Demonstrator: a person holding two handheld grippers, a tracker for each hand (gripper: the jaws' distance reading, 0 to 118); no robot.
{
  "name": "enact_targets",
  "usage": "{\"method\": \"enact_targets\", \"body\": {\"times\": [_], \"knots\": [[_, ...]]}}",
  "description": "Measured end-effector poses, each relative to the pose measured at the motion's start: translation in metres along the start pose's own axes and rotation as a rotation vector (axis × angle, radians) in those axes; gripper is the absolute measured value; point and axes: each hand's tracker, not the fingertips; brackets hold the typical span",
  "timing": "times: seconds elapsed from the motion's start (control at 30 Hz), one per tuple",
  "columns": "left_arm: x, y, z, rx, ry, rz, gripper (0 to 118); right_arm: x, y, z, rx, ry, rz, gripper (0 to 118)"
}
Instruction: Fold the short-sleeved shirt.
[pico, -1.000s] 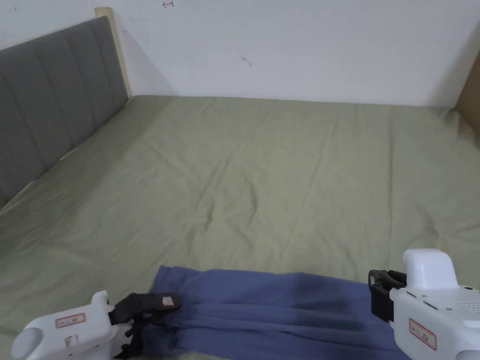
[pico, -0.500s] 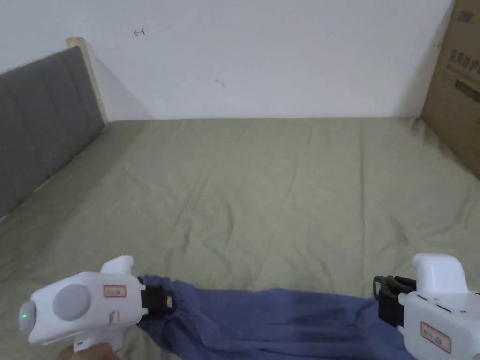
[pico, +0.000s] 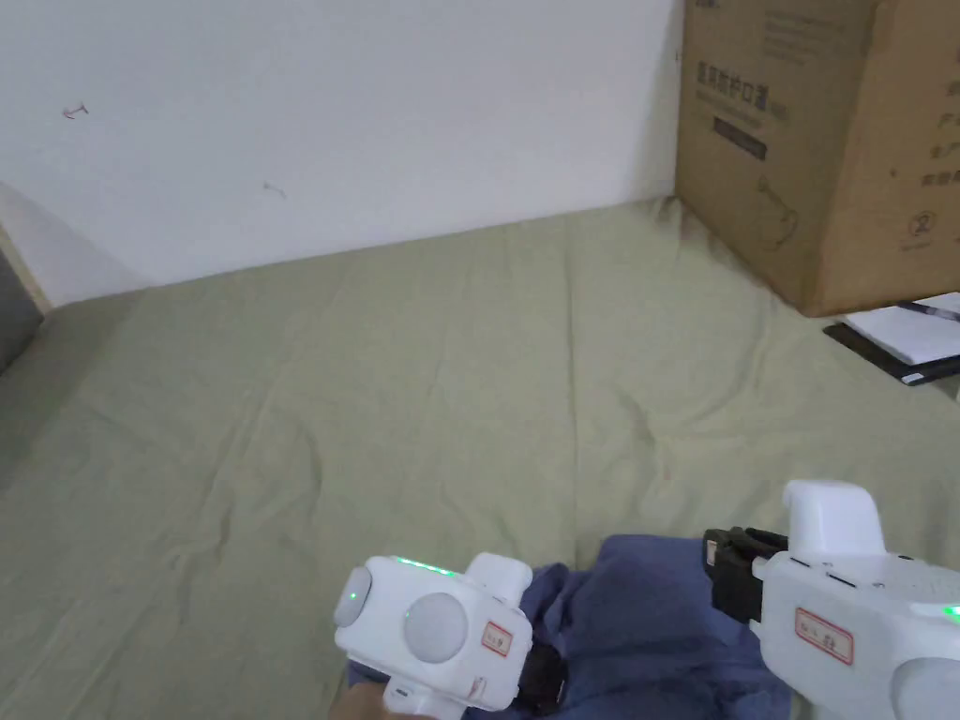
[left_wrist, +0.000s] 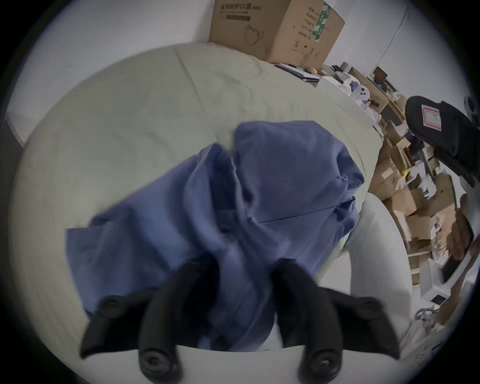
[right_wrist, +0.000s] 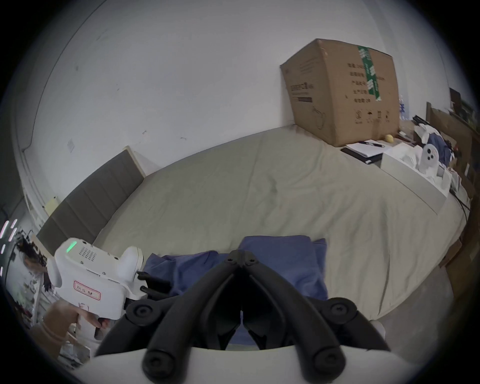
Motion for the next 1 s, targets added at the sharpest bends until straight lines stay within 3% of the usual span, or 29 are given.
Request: {"method": "enact_targets", "body": {"times": [0.07, 0.17, 0.33, 0.37, 0.4, 0.43, 0.47, 0.5, 0.67, 0.77, 0.87, 1.0], "knots": [[-0.013, 0.000, 0.011, 0.037, -0.098, 0.106, 73, 0.008, 0.002, 0.001, 0.001, -0.007, -0.005, 0], [-0.023, -0.006, 0.050, 0.133, -0.157, 0.210, 89, 0.019, -0.001, -0.005, 0.000, -0.008, -0.008, 0], [-0.071, -0.018, 0.094, 0.324, -0.149, 0.445, 88, 0.018, -0.005, -0.002, 0.004, -0.003, -0.016, 0], [-0.080, -0.023, 0.096, 0.352, -0.132, 0.486, 83, 0.017, -0.006, -0.003, 0.001, 0.001, -0.023, 0], [-0.085, -0.024, 0.095, 0.359, -0.088, 0.522, 56, 0.017, -0.008, -0.004, -0.001, 0.007, -0.026, 0], [-0.088, -0.025, 0.088, 0.329, -0.035, 0.524, 17, 0.016, -0.009, -0.006, -0.005, 0.009, -0.026, 0], [-0.088, -0.026, 0.078, 0.296, 0.012, 0.526, 0, 0.016, -0.009, -0.008, -0.010, 0.010, -0.025, 0], [-0.087, -0.031, 0.068, 0.243, 0.060, 0.496, 0, 0.014, -0.010, -0.008, -0.014, 0.012, -0.018, 0], [-0.044, -0.038, 0.020, 0.164, -0.190, 0.468, 0, 0.013, -0.010, -0.008, -0.018, 0.016, -0.017, 0], [-0.008, -0.035, -0.006, 0.071, -0.162, 0.361, 0, 0.012, -0.010, -0.010, -0.023, 0.007, -0.003, 0], [0.010, -0.030, -0.004, 0.082, -0.161, 0.317, 0, 0.012, -0.009, -0.009, -0.024, 0.005, 0.005, 0], [0.014, -0.023, 0.009, 0.108, -0.276, 0.279, 0, 0.010, -0.008, -0.011, -0.029, -0.005, 0.019, 0]]}}
